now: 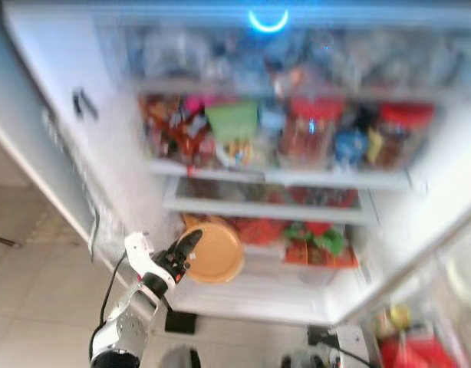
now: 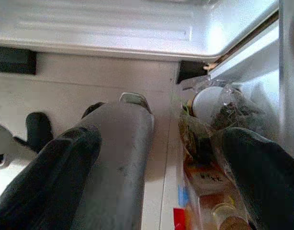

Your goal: Restocking fridge

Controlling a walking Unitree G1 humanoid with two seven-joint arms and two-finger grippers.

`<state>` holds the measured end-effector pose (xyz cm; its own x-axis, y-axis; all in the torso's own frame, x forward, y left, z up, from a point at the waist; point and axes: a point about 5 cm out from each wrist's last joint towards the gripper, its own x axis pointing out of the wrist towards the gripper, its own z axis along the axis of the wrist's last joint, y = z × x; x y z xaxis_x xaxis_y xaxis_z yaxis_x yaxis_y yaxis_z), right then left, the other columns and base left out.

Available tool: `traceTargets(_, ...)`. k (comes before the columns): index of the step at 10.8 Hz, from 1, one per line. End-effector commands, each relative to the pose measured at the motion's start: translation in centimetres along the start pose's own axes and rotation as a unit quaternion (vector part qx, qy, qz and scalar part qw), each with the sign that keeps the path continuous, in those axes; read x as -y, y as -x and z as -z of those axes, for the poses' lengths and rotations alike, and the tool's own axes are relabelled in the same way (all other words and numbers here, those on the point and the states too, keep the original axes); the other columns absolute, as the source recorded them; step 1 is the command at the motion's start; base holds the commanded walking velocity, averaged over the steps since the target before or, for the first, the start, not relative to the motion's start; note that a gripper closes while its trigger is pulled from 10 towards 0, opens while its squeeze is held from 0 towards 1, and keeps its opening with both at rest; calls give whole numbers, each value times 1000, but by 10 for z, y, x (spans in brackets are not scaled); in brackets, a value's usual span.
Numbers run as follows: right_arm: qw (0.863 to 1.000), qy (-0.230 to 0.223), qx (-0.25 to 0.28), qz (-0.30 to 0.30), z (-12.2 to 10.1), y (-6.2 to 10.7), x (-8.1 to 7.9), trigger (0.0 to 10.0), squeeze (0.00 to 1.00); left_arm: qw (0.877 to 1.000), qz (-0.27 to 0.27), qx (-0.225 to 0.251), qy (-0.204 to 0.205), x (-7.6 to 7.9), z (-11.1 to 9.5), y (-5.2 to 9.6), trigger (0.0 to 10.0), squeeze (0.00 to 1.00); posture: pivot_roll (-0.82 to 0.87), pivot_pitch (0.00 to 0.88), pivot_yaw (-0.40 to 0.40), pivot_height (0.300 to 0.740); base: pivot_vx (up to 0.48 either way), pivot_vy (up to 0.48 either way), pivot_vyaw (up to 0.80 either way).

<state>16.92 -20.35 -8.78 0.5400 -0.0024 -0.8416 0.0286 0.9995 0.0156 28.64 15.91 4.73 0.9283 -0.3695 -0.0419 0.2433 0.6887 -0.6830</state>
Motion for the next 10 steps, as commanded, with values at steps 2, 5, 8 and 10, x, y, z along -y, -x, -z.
traceTargets(2, 1000, -2, -24, 2, 13, 2, 2, 10000, 0, 1000, -6, 2, -3, -2, 1, 1, 10000, 0, -32, 87, 25, 637, 0, 0, 0)
traceTargets(5, 1000, -3, -23, -2, 13, 2, 1, 10000, 0, 1000, -7, 18, -5, -1, -6, -4, 10000, 0, -36, 85, 26, 637, 0, 0, 0)
traceTargets(8, 1000, -7, -20, -2, 13, 2, 1, 10000, 0, 1000, -1, 25, -3, 0, -8, -6, 10000, 0, -40, 83, 27, 637, 0, 0, 0)
traceTargets(10, 1000, -10, -19, -3, 13, 2, 1, 10000, 0, 999, 8, 33, -5, 2, -10, -8, 10000, 0, -37, 82, 26, 637, 0, 0, 0)
